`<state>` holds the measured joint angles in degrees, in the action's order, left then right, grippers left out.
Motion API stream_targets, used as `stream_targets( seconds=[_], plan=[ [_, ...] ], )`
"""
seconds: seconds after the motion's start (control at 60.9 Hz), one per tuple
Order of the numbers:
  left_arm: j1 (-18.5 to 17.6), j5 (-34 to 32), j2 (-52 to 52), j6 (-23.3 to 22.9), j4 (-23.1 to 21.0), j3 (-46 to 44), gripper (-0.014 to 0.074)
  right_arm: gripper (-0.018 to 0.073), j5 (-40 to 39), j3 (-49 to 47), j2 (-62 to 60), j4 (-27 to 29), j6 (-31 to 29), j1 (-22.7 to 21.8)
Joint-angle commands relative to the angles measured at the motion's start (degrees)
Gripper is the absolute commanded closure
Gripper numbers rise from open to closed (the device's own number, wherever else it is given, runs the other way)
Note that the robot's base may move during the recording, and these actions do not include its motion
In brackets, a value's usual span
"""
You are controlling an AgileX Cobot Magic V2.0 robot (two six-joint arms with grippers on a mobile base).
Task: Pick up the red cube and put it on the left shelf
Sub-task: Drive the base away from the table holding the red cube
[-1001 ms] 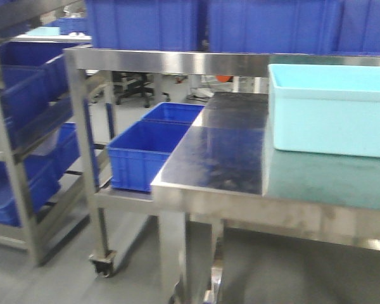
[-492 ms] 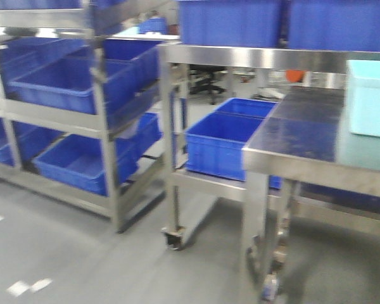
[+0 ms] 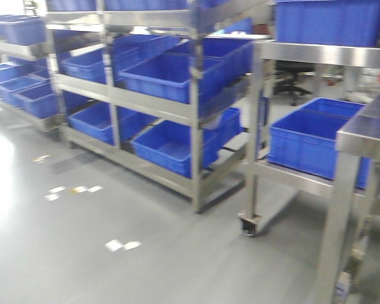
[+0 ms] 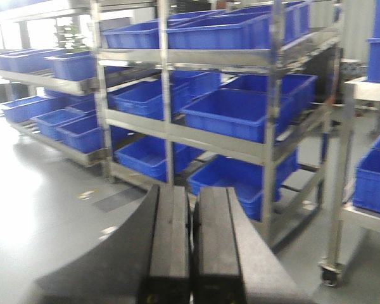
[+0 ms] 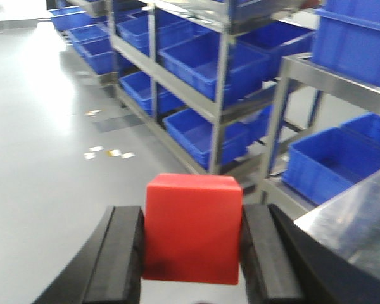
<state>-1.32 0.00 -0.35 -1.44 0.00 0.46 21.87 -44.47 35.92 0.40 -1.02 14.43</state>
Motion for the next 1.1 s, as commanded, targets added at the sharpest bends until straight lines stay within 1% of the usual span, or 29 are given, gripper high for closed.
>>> stream_targets(
  seconds=[0.0, 1.083],
  plan=[
    [-0.08, -4.74, -0.86, 0.01, 0.0, 1.41, 0.0495, 0.0503, -5.4, -1.63, -0.07, -0.4, -0.39, -0.34],
    [-0.08, -4.74, -0.86, 0.01, 0.0, 1.41, 0.0495, 0.0503, -5.4, -1.63, -0.07, -0.4, -0.39, -0.34]
  ],
)
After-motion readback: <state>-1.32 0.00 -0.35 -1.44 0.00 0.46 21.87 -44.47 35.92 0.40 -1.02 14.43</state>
